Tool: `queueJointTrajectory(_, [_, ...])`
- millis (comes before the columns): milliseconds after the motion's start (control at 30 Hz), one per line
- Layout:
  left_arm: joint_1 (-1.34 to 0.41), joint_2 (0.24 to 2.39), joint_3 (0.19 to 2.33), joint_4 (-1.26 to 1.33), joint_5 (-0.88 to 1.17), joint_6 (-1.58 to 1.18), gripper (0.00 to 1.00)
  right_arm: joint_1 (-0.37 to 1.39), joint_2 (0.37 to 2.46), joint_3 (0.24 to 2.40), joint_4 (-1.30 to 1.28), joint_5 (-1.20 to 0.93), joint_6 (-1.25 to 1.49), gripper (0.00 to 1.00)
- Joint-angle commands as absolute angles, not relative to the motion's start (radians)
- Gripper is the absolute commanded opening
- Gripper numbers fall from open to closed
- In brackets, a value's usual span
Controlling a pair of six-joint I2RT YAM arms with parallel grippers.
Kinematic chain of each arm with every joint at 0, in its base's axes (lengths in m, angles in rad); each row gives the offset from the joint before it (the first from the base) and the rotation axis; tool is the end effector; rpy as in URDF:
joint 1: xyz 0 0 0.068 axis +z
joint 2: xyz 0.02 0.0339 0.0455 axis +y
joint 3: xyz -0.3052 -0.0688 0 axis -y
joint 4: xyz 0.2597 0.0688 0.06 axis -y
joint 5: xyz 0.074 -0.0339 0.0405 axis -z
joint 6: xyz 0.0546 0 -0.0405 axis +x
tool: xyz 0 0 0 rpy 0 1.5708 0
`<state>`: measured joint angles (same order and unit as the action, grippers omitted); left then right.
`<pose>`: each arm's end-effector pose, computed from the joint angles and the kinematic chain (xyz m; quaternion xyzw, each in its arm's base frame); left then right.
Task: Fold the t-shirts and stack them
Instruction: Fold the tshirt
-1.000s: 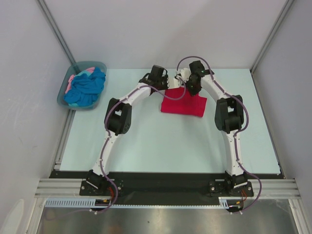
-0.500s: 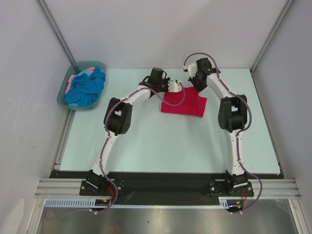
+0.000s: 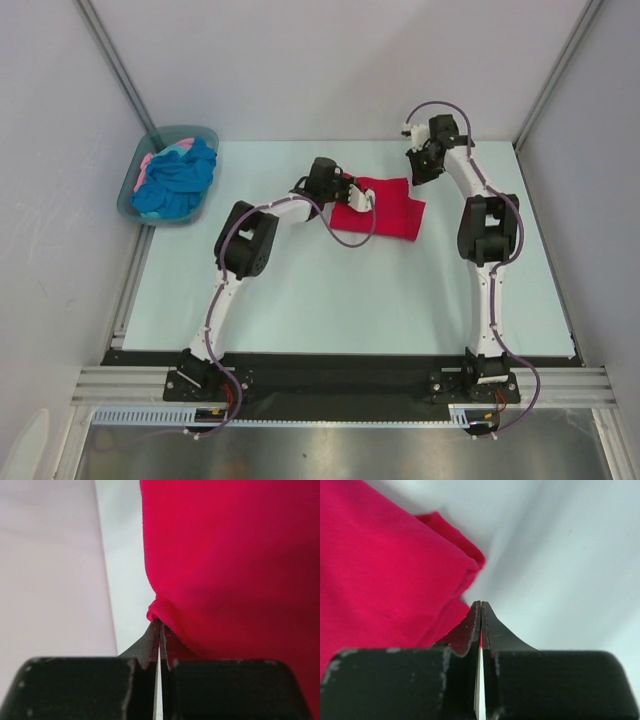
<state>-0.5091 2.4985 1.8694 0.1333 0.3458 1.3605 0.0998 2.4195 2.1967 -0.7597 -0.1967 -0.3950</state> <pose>0.5322 -0.3182 0.1326 0.7331 0.4318 0.0737 0.5204 0.5824 0.0690 0.2103 -0.2608 0.9165 0.0505 0.2992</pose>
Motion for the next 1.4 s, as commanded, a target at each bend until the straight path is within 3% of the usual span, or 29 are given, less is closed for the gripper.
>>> queueJointTrajectory(0, [-0.531,2.431,1.839,0.368,0.405,1.437,0.00,0.060,2.424,2.296,-0.808,-0.409,-0.273,0.00])
queueJointTrajectory(333, [-0.519,2.410,1.953,0.382,0.350,1.384,0.00,0.038,2.424,2.297,-0.847,-0.575,-0.222,0.00])
queueJointTrajectory(600, [-0.529,2.407,1.922,0.410,0.521,1.388,0.00,0.048,2.477,2.296,-0.857,-0.618,-0.241,0.00])
queueJointTrajectory(867, [-0.538,2.430,1.917,0.338,0.611,1.221,0.00,0.077,2.497,2.313,-0.844,-0.601,-0.245,0.00])
queueJointTrajectory(1033, [-0.538,2.451,1.979,0.192,0.589,1.143,0.00,0.087,2.496,2.312,-0.833,-0.588,-0.242,0.00])
queueJointTrajectory(1367, [-0.526,2.476,2.060,-0.139,0.565,1.282,0.00,0.110,2.487,2.321,-0.819,-0.568,-0.239,0.00])
